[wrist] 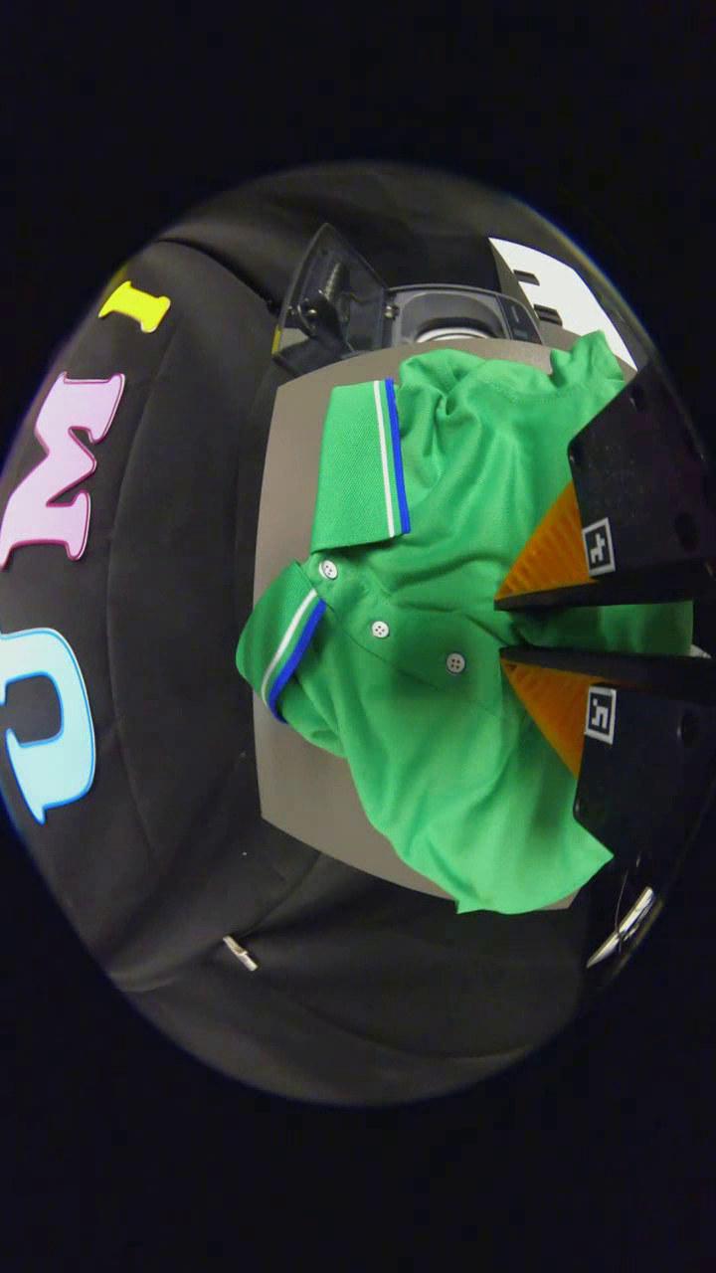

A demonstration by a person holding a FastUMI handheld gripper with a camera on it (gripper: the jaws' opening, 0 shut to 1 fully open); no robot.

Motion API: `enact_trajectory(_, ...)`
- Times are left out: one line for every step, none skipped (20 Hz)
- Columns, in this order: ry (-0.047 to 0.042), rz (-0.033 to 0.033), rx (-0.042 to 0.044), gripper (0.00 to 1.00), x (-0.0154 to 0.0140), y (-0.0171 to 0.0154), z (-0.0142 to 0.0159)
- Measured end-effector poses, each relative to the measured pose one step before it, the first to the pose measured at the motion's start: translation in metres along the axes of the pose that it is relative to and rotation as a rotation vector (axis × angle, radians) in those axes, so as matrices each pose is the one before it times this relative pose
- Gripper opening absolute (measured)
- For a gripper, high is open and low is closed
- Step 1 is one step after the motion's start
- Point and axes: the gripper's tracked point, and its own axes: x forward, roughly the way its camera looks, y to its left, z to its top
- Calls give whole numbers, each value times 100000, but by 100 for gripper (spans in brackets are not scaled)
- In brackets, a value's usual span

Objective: Put the clothes into the washing machine and then close the washing machine lid.

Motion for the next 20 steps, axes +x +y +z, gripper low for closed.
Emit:
enact_trajectory(-560, 2268, 1816, 26, 64, -35, 212)
enact_trajectory(-953, 1125, -1054, 26, -30, -335, 288)
enact_trajectory(408, 2469, 1609, 15, -138, -167, -37)
enact_trajectory(693, 2826, 1732, 5, 76, 194, -105)
enact_trajectory(824, 2575, 2148, 5, -6, -72, 3)
enact_trajectory(1204, 2675, 2036, 5, -87, 82, -49)
enact_trajectory(378, 2348, 1267, 5, -378, -16, 153)
enact_trajectory(-814, 2692, 1072, 5, -535, 227, 465)
enact_trajectory(-1327, 2926, 515, 5, -668, 467, 395)
enact_trajectory(-1137, 2999, -52, 5, -569, 569, 492)
enact_trajectory(-1127, 2397, -339, 5, -697, 638, 282)
enact_trajectory(-1424, 1649, -1055, 5, -686, 430, 495)
enact_trajectory(-1428, 1286, -1429, 5, -659, 456, 546)
enact_trajectory(-1308, 575, -1294, 5, -477, 363, 329)
enact_trajectory(296, -714, -1699, 5, -277, 51, -146)
enact_trajectory(2207, -46, -1154, 5, 108, -26, -504)
enact_trajectory(2437, -2020, -466, 5, 375, -239, -749)
enact_trajectory(2121, -6467, 787, 5, 701, -1332, -567)
enact_trajectory(-1018, -1583, 5773, 5, 500, -268, 118)
enact_trajectory(-2479, 3700, 8289, 5, 477, 998, 414)
